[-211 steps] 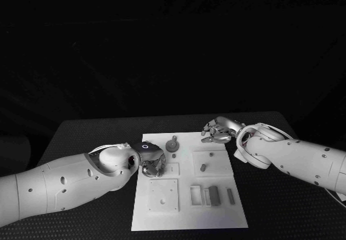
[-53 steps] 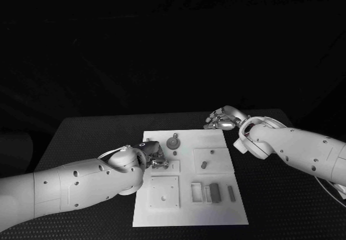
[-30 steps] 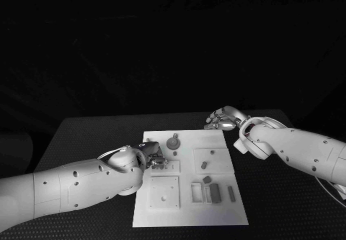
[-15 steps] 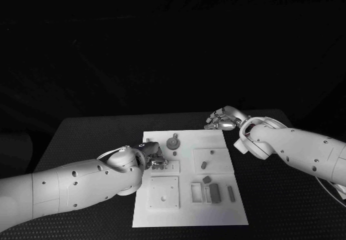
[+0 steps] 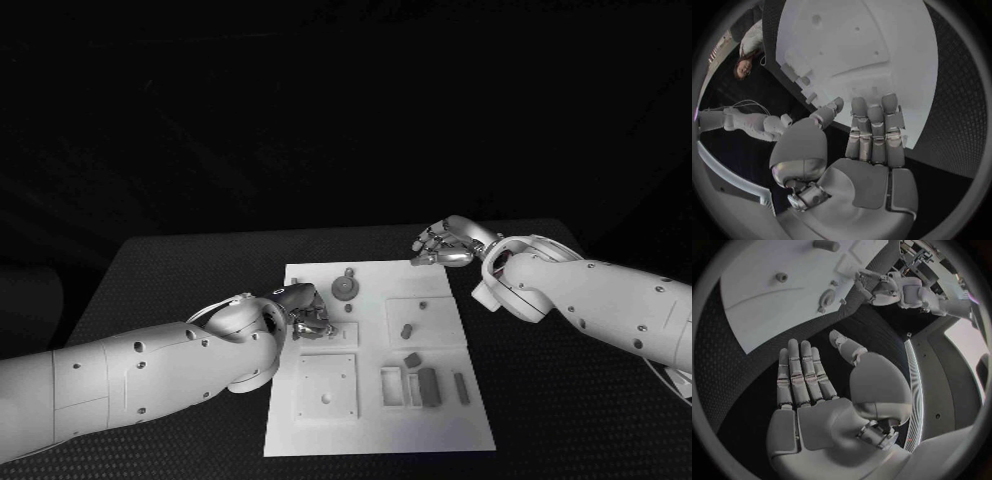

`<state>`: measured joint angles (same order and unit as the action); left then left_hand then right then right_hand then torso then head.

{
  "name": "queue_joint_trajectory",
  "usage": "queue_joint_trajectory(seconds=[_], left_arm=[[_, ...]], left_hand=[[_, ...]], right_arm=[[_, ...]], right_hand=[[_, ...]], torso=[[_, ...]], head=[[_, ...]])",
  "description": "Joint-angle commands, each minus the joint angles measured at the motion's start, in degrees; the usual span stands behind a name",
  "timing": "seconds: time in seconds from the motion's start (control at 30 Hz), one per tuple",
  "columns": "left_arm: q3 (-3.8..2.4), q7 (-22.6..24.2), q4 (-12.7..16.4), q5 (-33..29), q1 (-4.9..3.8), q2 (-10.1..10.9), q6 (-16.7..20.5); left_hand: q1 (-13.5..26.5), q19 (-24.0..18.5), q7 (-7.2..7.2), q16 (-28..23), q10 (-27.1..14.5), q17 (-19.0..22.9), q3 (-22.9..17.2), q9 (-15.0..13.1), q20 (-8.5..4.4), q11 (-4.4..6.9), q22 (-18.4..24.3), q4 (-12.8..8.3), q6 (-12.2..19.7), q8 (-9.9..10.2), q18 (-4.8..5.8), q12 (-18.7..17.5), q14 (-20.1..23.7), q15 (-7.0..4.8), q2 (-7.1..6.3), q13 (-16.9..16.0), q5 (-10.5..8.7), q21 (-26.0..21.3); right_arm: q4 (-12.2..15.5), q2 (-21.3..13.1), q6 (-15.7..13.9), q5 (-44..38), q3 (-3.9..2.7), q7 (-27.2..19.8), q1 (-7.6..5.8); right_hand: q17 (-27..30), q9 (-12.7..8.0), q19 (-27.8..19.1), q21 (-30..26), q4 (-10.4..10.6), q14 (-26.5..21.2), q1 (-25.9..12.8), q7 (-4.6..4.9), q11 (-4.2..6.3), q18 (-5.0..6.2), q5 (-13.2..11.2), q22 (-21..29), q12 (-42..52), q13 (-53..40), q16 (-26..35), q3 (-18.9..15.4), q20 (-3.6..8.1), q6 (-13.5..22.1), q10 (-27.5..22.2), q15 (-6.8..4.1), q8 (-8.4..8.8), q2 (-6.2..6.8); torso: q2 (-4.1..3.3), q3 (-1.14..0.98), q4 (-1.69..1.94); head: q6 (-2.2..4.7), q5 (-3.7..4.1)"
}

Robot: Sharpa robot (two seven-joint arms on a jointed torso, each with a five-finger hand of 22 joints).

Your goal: Assemble the parts on the task board

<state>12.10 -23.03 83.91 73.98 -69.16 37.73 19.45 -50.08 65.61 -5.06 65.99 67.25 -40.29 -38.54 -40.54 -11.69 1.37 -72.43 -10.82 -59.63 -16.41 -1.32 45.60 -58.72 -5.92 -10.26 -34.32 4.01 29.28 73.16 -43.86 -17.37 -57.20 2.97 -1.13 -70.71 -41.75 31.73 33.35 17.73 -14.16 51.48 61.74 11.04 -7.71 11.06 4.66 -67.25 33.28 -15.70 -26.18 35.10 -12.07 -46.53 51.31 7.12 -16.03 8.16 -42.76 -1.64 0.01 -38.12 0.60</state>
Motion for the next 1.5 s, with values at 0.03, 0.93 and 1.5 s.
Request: queue_joint_trajectory(seconds=[0.03,0.93,1.5], left_arm=[[-0.13,5.51,0.36,-3.58,-0.04,0.34,2.14],[-0.37,12.11,-0.66,-8.31,-0.07,2.18,4.56],[-0.36,13.42,-0.88,-9.55,-0.07,2.49,4.39]], left_hand=[[-1.60,-1.05,-0.32,-1.33,-0.91,0.94,-0.13,-0.15,0.73,-0.53,0.76,-0.06,1.01,0.24,-0.29,-1.49,0.99,0.74,-0.38,1.01,-0.55,-1.41],[-7.90,-4.28,-1.67,-7.08,-3.82,4.61,1.29,-0.40,4.57,-2.49,4.24,-1.13,3.07,-0.20,-1.09,-8.48,4.40,4.57,0.09,5.52,-0.61,-7.85],[-8.93,-4.39,-1.72,-7.31,-3.91,4.76,1.24,-0.37,4.85,-2.62,4.33,-1.69,3.14,-0.29,-1.18,-8.88,4.60,4.82,1.00,5.78,-0.47,-8.29]], right_arm=[[1.10,-0.91,2.42,-8.39,0.00,-1.21,-0.01],[21.94,-14.44,11.04,-19.91,2.64,3.64,0.49],[23.72,-15.23,23.85,-28.12,4.98,7.09,0.92]], right_hand=[[-0.45,0.00,1.83,0.50,-0.50,1.75,1.00,-0.07,0.24,0.41,-0.09,-0.34,0.58,0.18,-0.59,0.12,0.08,-0.74,1.01,-0.68,-0.36,0.00],[-21.82,0.32,26.19,20.63,1.14,13.02,1.41,-4.49,7.61,3.94,-0.17,-9.25,37.19,-30.71,-46.16,-1.13,8.16,-8.84,6.70,-12.84,-2.45,0.45],[-20.80,-2.22,25.76,25.04,-2.58,12.63,2.00,-3.52,6.58,3.94,0.00,-9.14,38.49,-34.36,-51.59,3.25,8.81,-6.68,7.65,-12.00,0.60,-9.19]], torso=[[0.02,0.07,0.05],[0.10,0.02,-0.09],[0.02,0.10,-0.07]], head=[[0.20,0.16],[0.59,0.50],[0.37,0.50]])
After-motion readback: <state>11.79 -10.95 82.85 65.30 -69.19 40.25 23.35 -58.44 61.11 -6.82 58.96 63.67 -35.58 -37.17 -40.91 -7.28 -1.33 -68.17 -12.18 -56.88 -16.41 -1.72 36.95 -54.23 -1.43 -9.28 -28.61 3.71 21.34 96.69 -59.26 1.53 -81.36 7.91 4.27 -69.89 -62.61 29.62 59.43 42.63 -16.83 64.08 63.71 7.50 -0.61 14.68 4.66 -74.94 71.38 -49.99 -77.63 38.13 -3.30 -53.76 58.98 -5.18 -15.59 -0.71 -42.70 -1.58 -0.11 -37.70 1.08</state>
